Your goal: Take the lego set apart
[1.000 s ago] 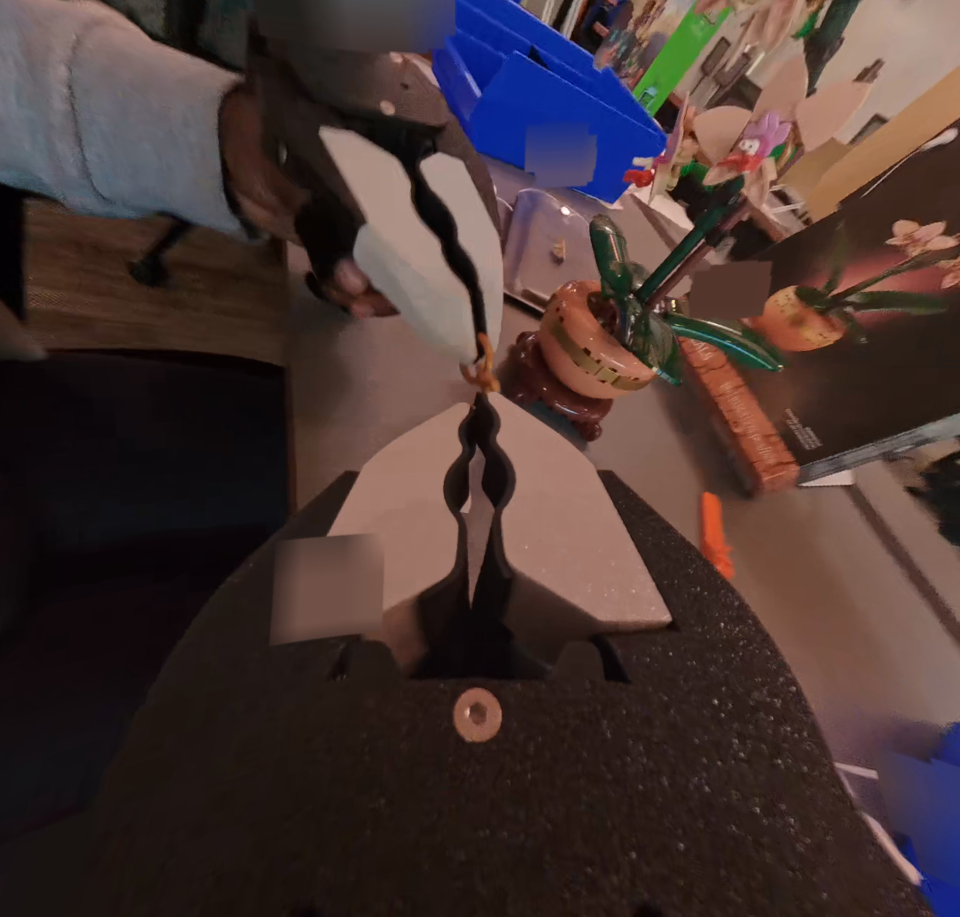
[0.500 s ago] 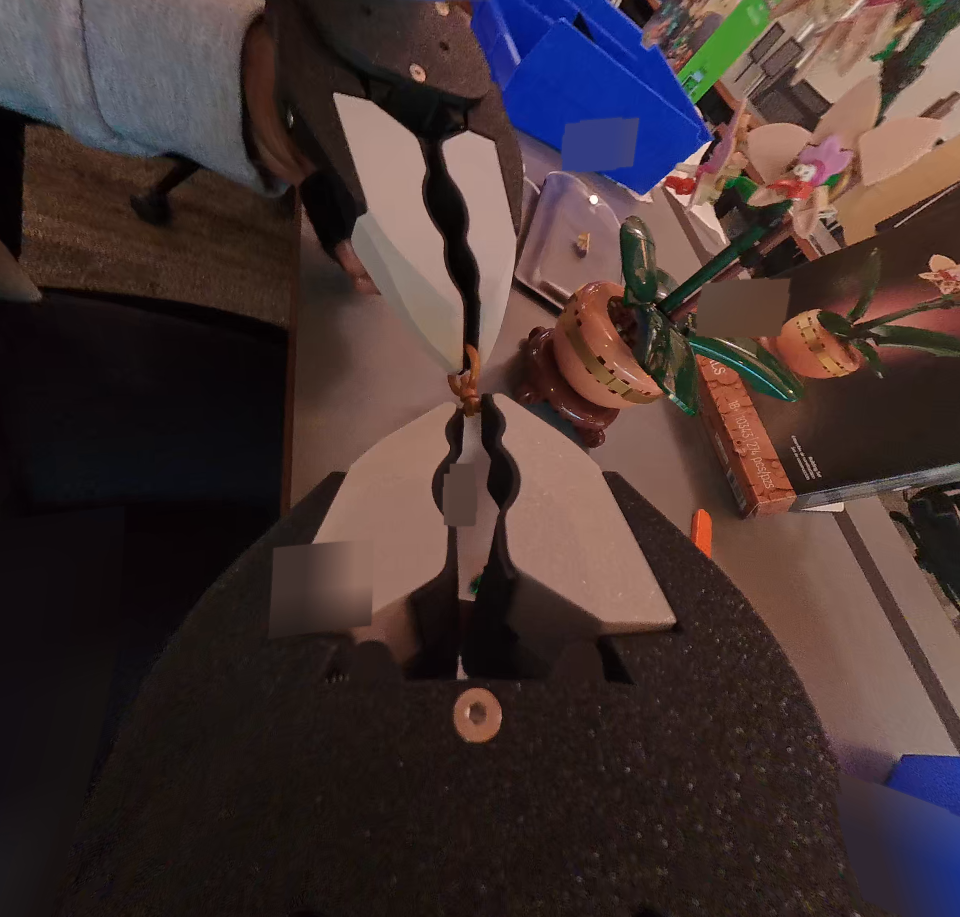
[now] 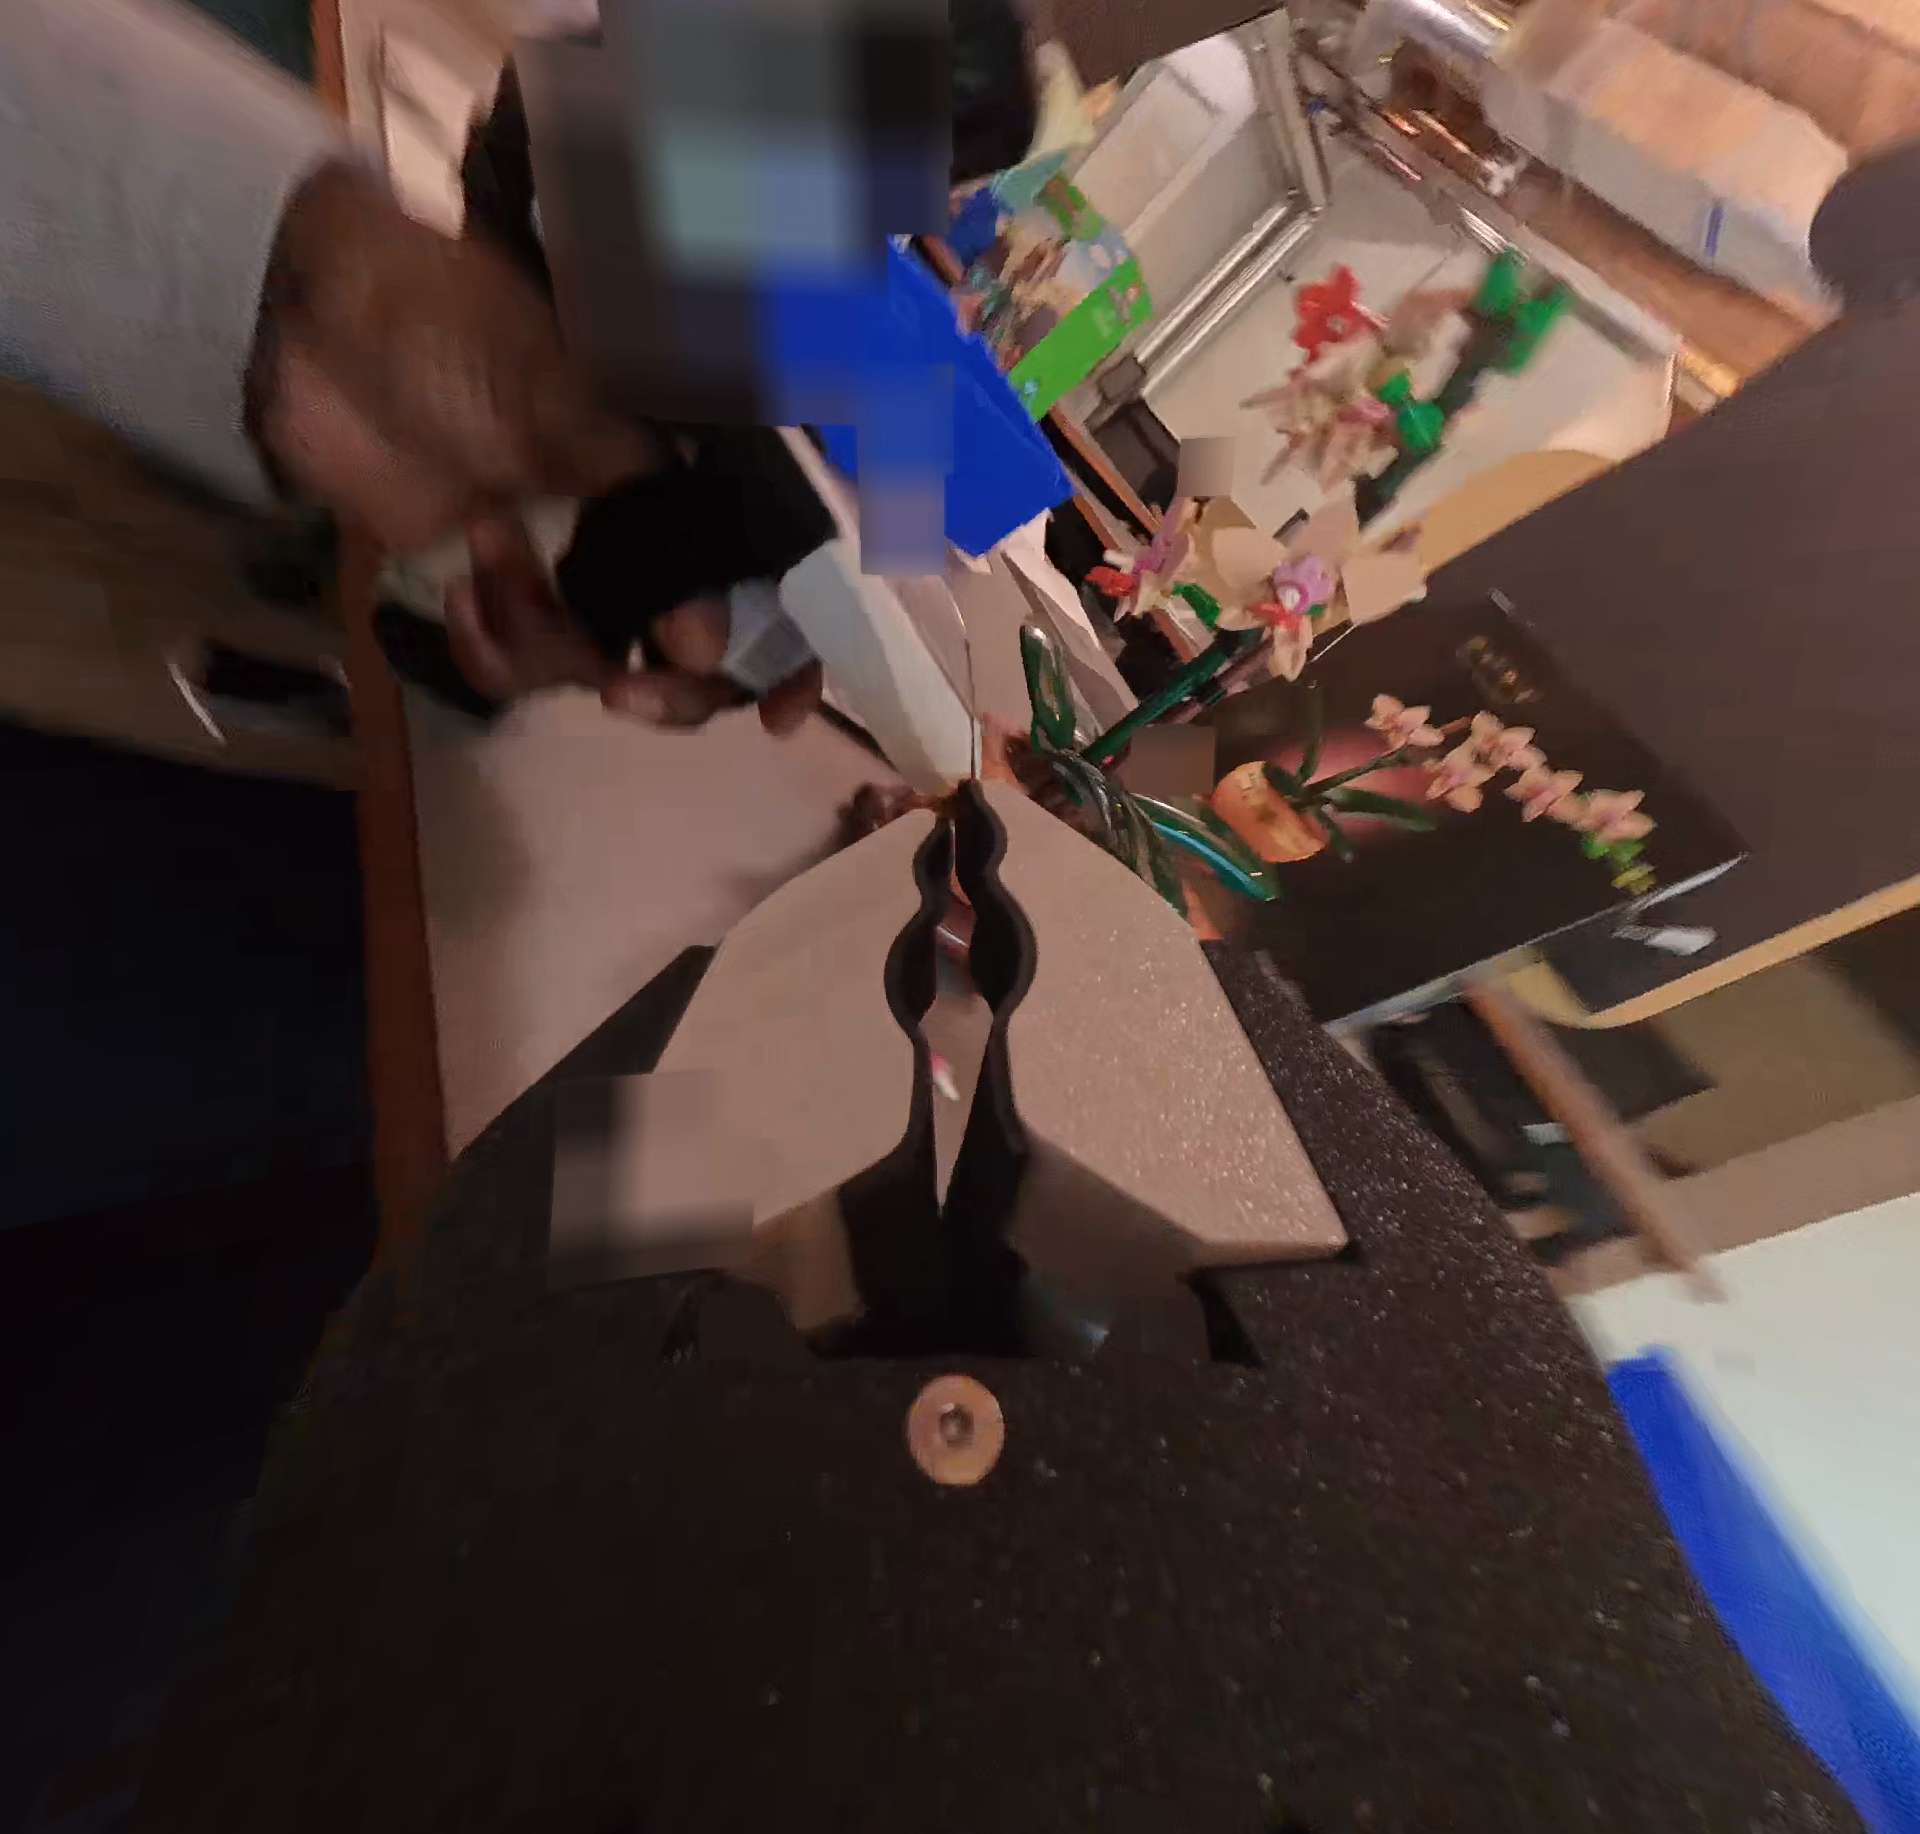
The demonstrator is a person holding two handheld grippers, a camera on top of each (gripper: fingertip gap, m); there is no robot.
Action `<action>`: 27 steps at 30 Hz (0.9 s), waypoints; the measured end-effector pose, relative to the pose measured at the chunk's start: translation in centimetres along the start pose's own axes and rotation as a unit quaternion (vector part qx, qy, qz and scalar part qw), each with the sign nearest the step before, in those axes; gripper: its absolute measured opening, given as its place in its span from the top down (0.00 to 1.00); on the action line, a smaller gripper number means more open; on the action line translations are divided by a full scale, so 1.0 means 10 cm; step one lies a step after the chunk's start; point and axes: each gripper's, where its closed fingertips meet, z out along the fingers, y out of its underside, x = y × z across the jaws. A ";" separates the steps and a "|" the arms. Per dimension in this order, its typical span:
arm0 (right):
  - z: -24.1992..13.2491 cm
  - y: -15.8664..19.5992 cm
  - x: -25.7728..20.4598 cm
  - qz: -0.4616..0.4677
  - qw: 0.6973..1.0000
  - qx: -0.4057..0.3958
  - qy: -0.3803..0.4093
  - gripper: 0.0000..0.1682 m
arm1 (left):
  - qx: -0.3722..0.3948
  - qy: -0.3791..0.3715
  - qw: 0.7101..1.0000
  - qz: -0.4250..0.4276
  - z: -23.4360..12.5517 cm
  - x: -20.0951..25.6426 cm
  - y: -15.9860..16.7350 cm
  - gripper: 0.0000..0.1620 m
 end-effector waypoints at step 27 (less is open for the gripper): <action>-0.20 0.05 0.07 0.176 0.977 -0.086 -0.086 0.90 | -0.036 -0.179 0.850 0.494 -0.08 0.13 -0.05 0.99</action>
